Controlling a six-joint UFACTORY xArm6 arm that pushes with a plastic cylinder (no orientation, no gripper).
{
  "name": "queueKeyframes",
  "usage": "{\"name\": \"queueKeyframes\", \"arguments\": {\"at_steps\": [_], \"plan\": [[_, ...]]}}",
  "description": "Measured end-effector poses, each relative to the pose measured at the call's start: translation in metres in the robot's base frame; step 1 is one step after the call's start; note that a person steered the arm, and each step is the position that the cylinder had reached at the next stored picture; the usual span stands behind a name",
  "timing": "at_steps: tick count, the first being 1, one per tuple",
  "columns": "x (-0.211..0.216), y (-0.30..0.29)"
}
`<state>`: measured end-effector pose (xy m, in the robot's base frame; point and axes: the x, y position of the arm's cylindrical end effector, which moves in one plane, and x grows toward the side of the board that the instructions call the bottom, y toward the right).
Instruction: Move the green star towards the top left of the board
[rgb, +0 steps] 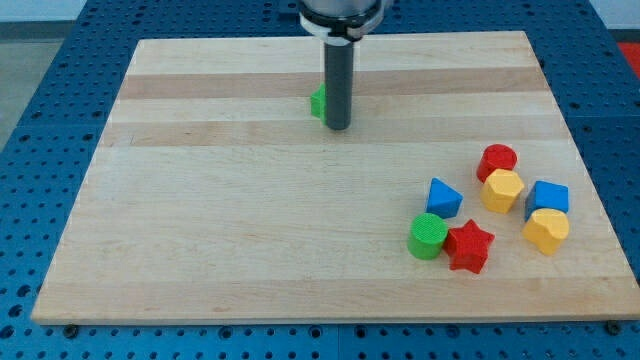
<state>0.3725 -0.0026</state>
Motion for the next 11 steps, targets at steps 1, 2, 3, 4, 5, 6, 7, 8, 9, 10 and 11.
{"name": "queueKeyframes", "arguments": {"at_steps": [1, 2, 3, 4, 5, 6, 7, 8, 9, 10, 11], "plan": [[-0.005, -0.01], [-0.013, 0.001], [-0.028, 0.017], [-0.046, 0.019], [-0.064, 0.012], [-0.082, -0.009], [-0.085, -0.049], [-0.086, -0.083], [-0.092, -0.109], [-0.094, -0.131], [-0.096, -0.151]]}}
